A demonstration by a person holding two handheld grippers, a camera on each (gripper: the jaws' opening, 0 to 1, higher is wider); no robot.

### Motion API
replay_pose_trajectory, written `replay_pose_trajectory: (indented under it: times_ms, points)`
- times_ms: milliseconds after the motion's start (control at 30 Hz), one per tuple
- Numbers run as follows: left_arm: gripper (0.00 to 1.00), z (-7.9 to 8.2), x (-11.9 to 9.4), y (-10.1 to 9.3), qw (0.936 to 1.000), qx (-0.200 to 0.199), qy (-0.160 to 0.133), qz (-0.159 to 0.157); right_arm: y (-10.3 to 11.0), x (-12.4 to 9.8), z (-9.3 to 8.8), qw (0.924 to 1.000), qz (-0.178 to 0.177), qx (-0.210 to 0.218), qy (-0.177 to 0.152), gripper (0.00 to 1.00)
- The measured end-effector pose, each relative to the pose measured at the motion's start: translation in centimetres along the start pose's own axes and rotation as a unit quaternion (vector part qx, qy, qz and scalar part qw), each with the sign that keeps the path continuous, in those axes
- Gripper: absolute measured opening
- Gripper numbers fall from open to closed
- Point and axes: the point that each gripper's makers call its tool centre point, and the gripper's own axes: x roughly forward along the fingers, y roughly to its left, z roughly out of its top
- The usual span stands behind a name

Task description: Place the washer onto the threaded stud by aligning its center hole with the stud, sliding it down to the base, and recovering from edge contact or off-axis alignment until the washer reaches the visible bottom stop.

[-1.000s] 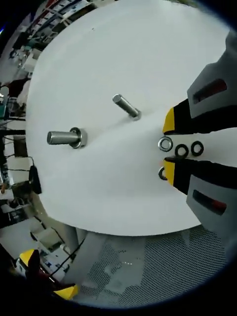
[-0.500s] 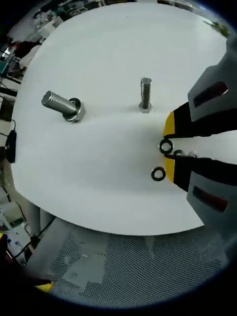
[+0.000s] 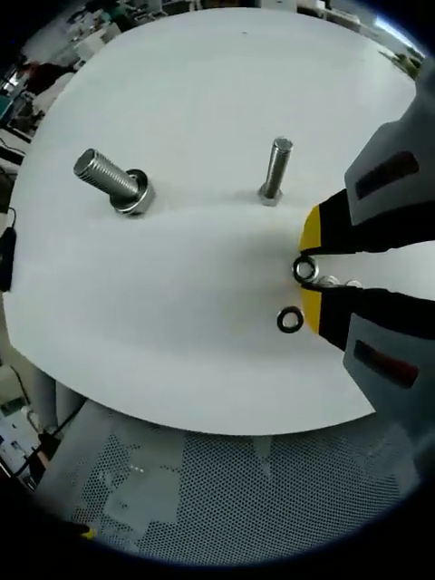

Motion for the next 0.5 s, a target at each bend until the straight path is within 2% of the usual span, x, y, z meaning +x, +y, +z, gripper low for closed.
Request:
replay_pose_trajectory:
  times_ms: [300,500]
  points:
    - [0.33,-0.26,0.08,0.01,1.0000,0.001,0.005,0.001,-0.10,-0.19,0.03,0.9992,0.006,0.018,-0.036,0.13]
    - [0.33,-0.25,0.04,0.11,1.0000,-0.001,0.003,0.003,-0.20,-0.31,-0.24,0.9969,0.007,0.057,-0.054,0.12]
